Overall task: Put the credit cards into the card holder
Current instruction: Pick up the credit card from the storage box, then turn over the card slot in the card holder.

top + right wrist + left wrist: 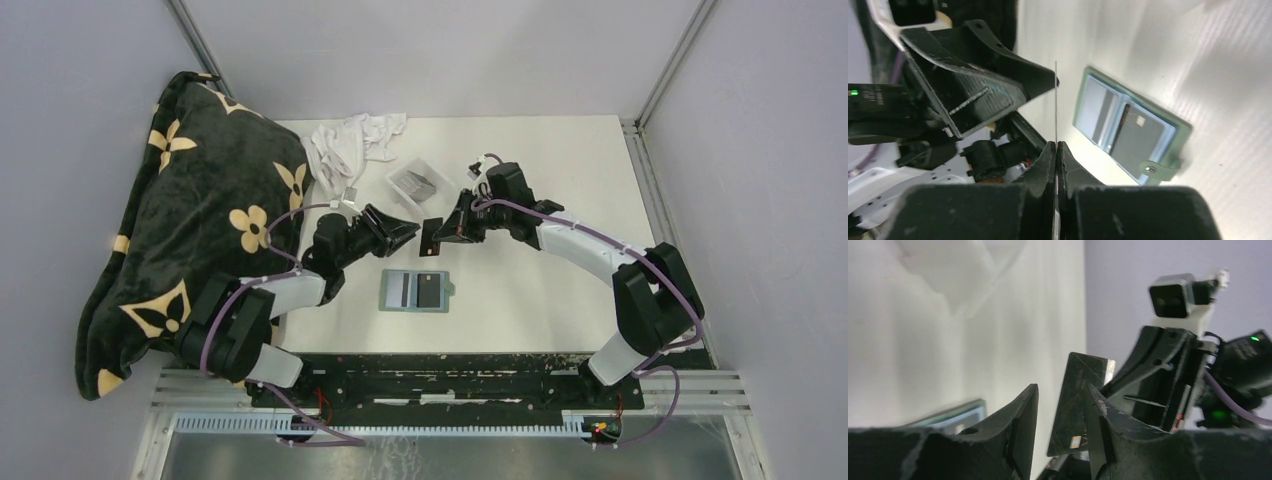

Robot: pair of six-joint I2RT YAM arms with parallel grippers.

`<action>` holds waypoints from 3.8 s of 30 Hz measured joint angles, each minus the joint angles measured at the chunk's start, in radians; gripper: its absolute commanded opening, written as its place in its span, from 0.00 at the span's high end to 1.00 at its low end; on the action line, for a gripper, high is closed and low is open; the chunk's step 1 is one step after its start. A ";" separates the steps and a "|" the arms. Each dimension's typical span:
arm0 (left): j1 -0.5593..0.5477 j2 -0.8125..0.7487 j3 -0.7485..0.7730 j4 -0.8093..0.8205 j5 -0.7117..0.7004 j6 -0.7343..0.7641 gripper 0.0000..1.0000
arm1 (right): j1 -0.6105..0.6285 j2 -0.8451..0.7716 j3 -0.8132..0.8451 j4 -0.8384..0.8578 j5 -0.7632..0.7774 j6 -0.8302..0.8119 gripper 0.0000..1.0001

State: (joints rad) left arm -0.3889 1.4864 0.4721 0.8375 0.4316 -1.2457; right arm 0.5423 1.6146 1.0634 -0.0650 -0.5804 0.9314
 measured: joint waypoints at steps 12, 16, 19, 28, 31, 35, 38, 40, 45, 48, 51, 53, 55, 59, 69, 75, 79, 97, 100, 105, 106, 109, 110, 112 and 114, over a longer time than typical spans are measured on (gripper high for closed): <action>0.000 -0.259 -0.040 -0.565 -0.227 0.316 0.56 | 0.228 0.006 0.225 -0.419 0.298 -0.224 0.99; 0.000 -0.326 -0.079 -0.675 -0.271 0.375 0.60 | 0.297 0.063 0.270 -0.489 0.385 -0.245 0.99; -0.001 -0.360 -0.108 -0.718 -0.281 0.397 0.63 | 0.323 0.115 0.281 -0.530 0.440 -0.249 0.99; -0.022 -0.367 -0.155 -0.762 -0.301 0.402 0.67 | 0.336 0.215 0.283 -0.615 0.551 -0.253 0.99; -0.023 -0.362 -0.164 -0.764 -0.305 0.402 0.67 | 0.336 0.219 0.288 -0.640 0.588 -0.256 0.99; -0.024 -0.336 -0.171 -0.761 -0.308 0.402 0.67 | 0.336 0.219 0.296 -0.660 0.628 -0.258 0.99; -0.024 -0.321 -0.172 -0.739 -0.306 0.399 0.67 | 0.335 0.219 0.296 -0.672 0.645 -0.261 0.99; -0.024 -0.311 -0.172 -0.724 -0.302 0.394 0.68 | 0.334 0.219 0.296 -0.679 0.651 -0.264 0.99; -0.024 -0.298 -0.172 -0.707 -0.299 0.380 0.68 | 0.326 0.219 0.296 -0.687 0.653 -0.266 0.99; -0.024 -0.294 -0.172 -0.702 -0.299 0.373 0.69 | 0.318 0.219 0.296 -0.687 0.649 -0.266 0.99; -0.024 -0.293 -0.172 -0.701 -0.299 0.371 0.69 | 0.306 0.219 0.291 -0.683 0.640 -0.264 0.99; -0.024 -0.292 -0.172 -0.701 -0.299 0.370 0.69 | 0.298 0.216 0.278 -0.676 0.633 -0.261 0.99; -0.024 -0.291 -0.172 -0.700 -0.299 0.368 0.69 | 0.290 0.209 0.257 -0.669 0.623 -0.253 0.99; -0.026 -0.290 -0.174 -0.697 -0.300 0.366 0.69 | 0.270 0.183 0.209 -0.632 0.590 -0.227 0.99; -0.034 -0.284 -0.181 -0.674 -0.301 0.360 0.70 | 0.240 0.138 0.183 -0.616 0.572 -0.199 0.99; -0.034 -0.284 -0.185 -0.666 -0.300 0.360 0.71 | 0.235 0.098 0.183 -0.614 0.561 -0.184 0.99; -0.034 -0.284 -0.185 -0.666 -0.300 0.360 0.71 | 0.234 0.095 0.180 -0.599 0.550 -0.169 0.99; -0.034 -0.290 -0.194 -0.659 -0.300 0.360 0.72 | 0.215 0.097 0.134 -0.549 0.531 -0.140 0.99; -0.034 -0.290 -0.194 -0.659 -0.300 0.359 0.72 | 0.215 0.100 0.132 -0.545 0.531 -0.140 0.99; -0.034 -0.290 -0.194 -0.659 -0.300 0.359 0.73 | 0.215 0.102 0.132 -0.541 0.532 -0.139 0.99; -0.034 -0.290 -0.194 -0.659 -0.300 0.359 0.73 | 0.215 0.102 0.132 -0.541 0.532 -0.140 0.99; -0.034 -0.290 -0.195 -0.659 -0.300 0.359 0.73 | 0.215 0.102 0.132 -0.541 0.533 -0.140 0.99; -0.034 -0.291 -0.195 -0.659 -0.300 0.359 0.73 | 0.215 0.102 0.132 -0.542 0.533 -0.140 0.99; -0.034 -0.291 -0.195 -0.659 -0.300 0.359 0.73 | 0.215 0.103 0.132 -0.542 0.537 -0.141 0.99; -0.035 -0.291 -0.195 -0.659 -0.300 0.359 0.73 | 0.215 0.106 0.132 -0.543 0.540 -0.143 0.99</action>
State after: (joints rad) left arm -0.4236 1.1950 0.2768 0.1783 0.1318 -0.8867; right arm 0.7570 1.7210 1.1957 -0.6079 -0.0406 0.7883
